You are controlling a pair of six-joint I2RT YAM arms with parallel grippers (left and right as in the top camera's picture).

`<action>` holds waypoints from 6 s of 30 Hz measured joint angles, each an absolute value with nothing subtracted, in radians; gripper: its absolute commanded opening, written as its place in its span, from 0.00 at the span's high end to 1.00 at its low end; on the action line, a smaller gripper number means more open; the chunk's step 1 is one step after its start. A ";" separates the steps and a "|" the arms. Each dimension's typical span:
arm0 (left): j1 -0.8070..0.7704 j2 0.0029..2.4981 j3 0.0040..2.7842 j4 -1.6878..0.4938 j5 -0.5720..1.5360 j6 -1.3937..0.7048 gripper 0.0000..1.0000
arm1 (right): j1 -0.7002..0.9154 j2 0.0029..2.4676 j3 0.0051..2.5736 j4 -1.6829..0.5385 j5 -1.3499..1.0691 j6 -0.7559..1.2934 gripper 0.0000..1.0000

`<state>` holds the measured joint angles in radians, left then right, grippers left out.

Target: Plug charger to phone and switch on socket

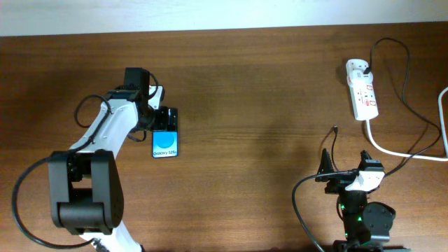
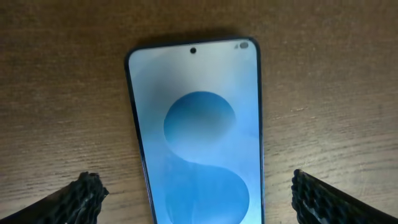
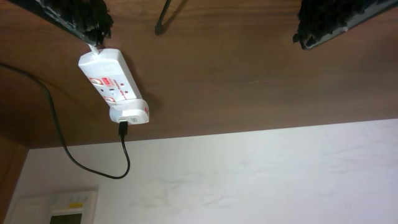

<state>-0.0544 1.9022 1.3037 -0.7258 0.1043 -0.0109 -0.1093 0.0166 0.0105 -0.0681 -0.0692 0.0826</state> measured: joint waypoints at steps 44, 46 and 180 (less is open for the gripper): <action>-0.131 2.014 1.324 -0.738 -0.030 -0.107 0.01 | -0.109 0.017 0.010 -0.068 -0.069 0.082 0.02; -0.131 2.014 1.324 -0.733 -0.030 -0.096 0.01 | -0.109 0.017 0.010 -0.068 -0.069 0.082 0.02; -0.324 1.698 1.533 -0.960 0.386 -1.022 0.54 | 0.662 1.433 0.594 0.703 -0.161 0.812 0.65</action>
<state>-0.3244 1.6981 1.5330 -0.9604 0.3859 -1.0222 0.6617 1.4330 0.5938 0.7033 -0.1612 0.8124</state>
